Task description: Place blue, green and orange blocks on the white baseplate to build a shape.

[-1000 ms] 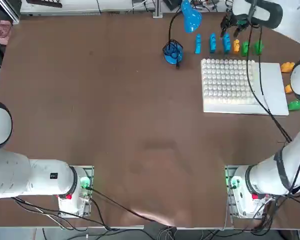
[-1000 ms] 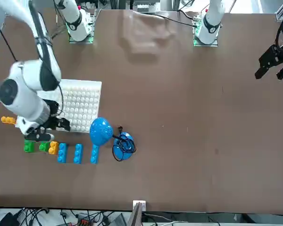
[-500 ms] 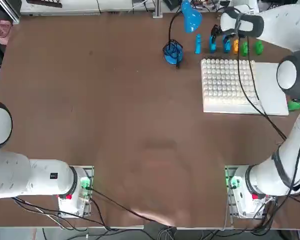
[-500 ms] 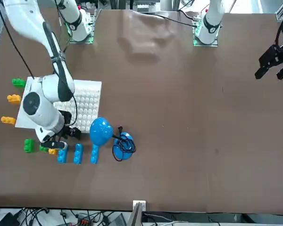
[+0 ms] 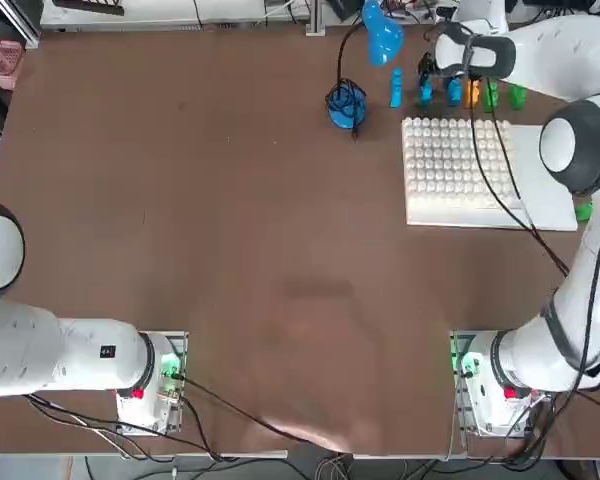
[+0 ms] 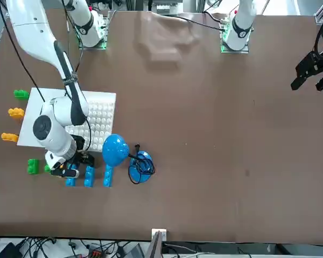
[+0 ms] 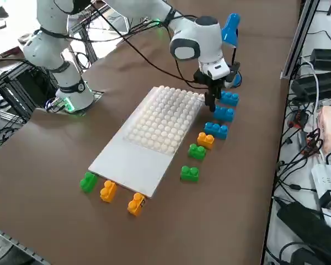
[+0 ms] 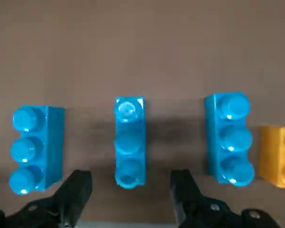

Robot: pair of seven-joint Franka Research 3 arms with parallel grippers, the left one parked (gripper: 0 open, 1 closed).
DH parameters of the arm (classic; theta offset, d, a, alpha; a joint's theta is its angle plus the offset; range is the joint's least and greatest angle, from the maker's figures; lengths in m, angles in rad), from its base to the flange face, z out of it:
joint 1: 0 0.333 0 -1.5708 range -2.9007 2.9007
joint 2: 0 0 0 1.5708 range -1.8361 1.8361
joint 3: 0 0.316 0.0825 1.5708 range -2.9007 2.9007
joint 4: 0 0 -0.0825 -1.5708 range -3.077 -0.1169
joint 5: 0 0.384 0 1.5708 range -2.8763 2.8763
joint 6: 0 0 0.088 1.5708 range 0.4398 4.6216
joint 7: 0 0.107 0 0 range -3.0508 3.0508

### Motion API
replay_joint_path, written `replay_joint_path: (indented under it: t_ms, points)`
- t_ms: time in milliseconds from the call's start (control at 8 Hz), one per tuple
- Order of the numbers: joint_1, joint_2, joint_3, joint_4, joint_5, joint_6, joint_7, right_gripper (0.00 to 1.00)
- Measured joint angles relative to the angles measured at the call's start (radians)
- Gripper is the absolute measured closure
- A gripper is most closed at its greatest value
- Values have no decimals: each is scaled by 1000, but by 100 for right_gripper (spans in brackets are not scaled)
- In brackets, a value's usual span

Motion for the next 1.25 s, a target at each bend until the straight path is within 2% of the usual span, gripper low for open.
replay_joint_path:
  t_ms: [250,625,875,1000,1125,1250]
  points:
    - [-1,61,-3,72,0,0,0,0]
    - [-1,123,-3,120,0,0,0,0]
    - [-1,131,-3,126,0,0,0,6]
    - [0,131,-3,126,0,0,0,18]
    - [0,133,-3,126,0,0,0,19]
    - [0,136,-3,126,0,0,0,27]
